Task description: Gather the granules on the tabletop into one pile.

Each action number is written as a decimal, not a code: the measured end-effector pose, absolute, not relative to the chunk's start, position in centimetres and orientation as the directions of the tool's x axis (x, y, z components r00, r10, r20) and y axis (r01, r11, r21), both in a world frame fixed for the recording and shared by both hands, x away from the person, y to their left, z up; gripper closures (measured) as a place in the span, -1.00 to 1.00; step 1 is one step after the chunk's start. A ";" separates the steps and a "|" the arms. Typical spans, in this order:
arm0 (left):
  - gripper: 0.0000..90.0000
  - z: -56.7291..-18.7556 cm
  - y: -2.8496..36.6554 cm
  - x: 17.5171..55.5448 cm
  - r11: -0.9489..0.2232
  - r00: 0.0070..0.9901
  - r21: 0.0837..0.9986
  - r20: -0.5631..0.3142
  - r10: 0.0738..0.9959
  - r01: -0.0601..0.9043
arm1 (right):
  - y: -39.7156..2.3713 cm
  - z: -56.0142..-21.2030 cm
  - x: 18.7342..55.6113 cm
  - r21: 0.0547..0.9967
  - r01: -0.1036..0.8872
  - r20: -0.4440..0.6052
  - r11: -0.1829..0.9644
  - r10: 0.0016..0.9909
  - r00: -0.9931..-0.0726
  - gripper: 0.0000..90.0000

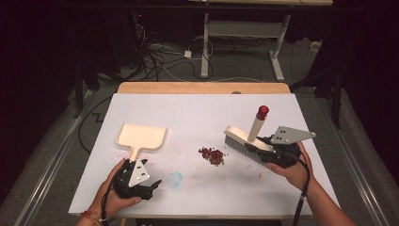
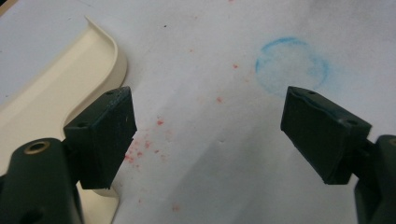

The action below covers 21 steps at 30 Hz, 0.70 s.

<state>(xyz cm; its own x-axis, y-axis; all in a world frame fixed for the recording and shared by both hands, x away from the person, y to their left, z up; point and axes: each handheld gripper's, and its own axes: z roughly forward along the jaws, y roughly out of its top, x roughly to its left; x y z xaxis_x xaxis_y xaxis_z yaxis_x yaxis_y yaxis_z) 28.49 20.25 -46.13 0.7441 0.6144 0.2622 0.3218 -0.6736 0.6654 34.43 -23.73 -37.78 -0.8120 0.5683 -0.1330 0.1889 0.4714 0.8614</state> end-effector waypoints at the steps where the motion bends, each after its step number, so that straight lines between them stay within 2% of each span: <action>1: -0.61 -46.1 20.2 28.5 -0.671 0.741 0.668 0.263 0.618 0.322 | -24.0 -37.8 34.1 0.856 0.191 -0.136 0.480 0.566 -0.813 0.49; 12: -0.61 -46.0 19.9 28.4 -0.676 0.742 0.670 0.276 0.611 0.307 | -26.0 -38.1 31.1 0.799 0.249 -0.096 0.548 0.525 -0.846 0.49; 21: -0.61 -46.0 19.8 28.3 -0.678 0.744 0.669 0.277 0.609 0.306 | -27.3 -38.6 30.0 0.759 0.277 -0.070 0.589 0.496 -0.865 0.48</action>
<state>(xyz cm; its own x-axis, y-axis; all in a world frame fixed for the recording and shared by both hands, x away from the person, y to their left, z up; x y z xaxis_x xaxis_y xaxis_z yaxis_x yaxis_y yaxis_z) 28.34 19.78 -46.03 0.7437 0.6086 0.2767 0.3056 -0.6775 0.6690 30.01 -27.29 -38.60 -0.8653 0.4963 -0.0699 0.2766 0.5893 0.7591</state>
